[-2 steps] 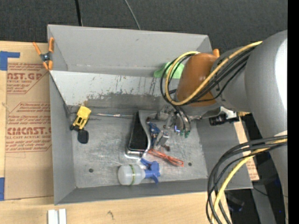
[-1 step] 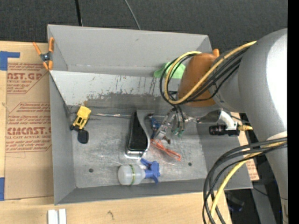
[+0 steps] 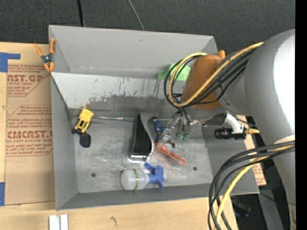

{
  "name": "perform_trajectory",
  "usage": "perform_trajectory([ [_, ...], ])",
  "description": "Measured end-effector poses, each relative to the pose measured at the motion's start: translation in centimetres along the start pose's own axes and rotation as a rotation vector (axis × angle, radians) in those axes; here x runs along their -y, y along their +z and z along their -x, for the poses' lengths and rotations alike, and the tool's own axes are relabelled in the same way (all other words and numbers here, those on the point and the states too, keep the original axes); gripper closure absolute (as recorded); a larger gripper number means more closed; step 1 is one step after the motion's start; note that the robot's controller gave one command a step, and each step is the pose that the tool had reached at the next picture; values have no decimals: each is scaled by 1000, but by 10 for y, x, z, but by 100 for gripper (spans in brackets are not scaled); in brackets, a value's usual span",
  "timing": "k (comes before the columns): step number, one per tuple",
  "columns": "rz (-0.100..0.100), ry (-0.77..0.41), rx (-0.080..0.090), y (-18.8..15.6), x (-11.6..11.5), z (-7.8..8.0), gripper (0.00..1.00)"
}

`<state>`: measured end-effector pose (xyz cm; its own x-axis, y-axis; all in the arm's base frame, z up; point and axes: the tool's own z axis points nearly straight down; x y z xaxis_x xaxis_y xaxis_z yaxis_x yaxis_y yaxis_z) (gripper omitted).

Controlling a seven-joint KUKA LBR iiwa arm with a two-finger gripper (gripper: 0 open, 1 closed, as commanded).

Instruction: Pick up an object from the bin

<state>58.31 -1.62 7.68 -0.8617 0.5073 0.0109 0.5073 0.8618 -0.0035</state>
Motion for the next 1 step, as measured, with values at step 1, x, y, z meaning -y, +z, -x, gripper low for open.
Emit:
perform_trajectory([
  [1, 0, 0, -1, -2, 0, -1, 100],
])
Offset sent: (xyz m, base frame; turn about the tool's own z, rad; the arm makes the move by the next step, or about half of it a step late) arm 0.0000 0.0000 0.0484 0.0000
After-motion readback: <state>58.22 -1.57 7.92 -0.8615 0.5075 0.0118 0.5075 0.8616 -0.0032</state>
